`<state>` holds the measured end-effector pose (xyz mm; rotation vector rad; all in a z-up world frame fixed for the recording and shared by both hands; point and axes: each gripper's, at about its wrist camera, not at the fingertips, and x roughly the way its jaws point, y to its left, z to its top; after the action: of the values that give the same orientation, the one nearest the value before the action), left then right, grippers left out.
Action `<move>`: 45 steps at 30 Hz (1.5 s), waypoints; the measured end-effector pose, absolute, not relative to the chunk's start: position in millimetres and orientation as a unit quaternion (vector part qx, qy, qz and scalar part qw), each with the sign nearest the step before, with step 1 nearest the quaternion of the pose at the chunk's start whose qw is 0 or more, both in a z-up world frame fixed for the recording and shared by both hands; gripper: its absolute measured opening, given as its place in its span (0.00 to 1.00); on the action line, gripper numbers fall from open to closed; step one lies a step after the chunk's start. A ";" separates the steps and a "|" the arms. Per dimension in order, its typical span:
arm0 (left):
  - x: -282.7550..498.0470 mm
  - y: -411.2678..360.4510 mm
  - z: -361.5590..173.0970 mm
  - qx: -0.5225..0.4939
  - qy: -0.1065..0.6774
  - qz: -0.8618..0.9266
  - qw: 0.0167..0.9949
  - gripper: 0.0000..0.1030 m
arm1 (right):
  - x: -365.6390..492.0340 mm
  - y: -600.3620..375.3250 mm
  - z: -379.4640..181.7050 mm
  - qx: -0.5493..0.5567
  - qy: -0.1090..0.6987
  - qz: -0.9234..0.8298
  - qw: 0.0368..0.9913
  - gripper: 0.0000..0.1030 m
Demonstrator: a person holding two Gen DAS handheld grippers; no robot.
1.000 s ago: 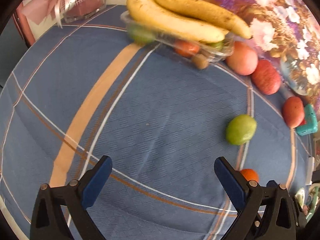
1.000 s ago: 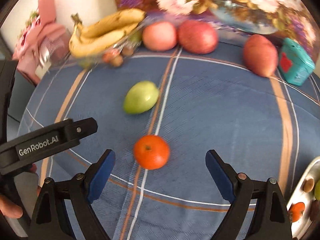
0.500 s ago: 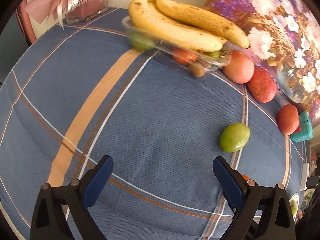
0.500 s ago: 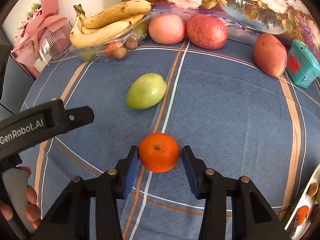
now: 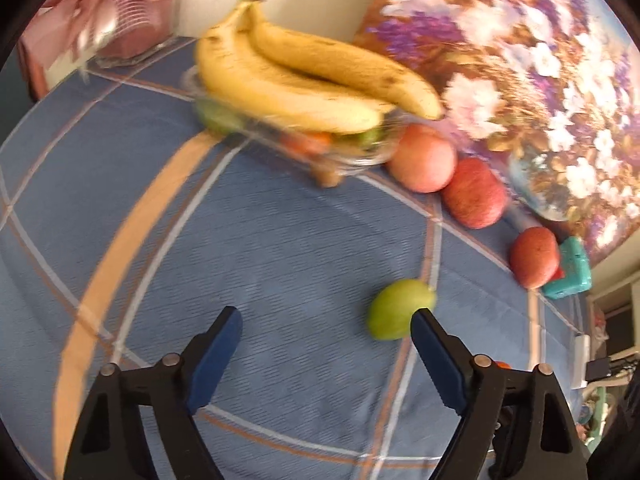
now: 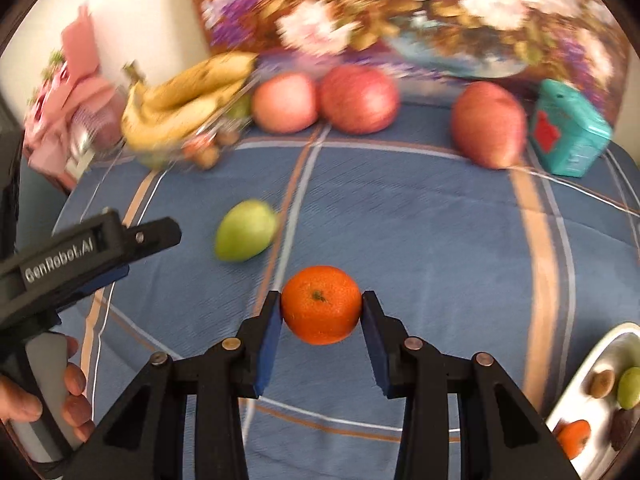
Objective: Organize fruits
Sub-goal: 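Grasp the tangerine with the right tool while the left tool grasps the green pear, then carry the tangerine and green pear over the steel bowl and lower them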
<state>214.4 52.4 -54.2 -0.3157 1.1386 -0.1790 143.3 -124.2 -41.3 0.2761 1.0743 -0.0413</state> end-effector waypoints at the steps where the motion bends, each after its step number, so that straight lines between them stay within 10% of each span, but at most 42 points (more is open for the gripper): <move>1: 217.1 48.0 -56.5 -0.153 0.538 -0.090 0.824 0.84 | 142.1 -131.3 -39.9 0.138 0.509 -0.024 0.850 0.40; 14: 227.7 4.3 -81.6 -0.130 0.545 -0.127 0.818 0.68 | 133.0 -179.3 -47.3 0.196 0.505 -0.052 0.839 0.40; 20: 229.4 -2.5 -78.7 -0.122 0.527 -0.135 0.830 0.47 | 132.4 -176.1 -47.1 0.197 0.507 -0.048 0.838 0.40; 45: 153.2 31.4 -51.1 -0.151 0.582 -0.123 0.790 0.46 | 72.9 -137.9 -4.9 0.151 0.502 -0.042 0.851 0.40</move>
<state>153.2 31.4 -51.1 -0.3248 1.2530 -0.2644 72.9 -137.9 -4.9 0.3174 1.0569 -0.0875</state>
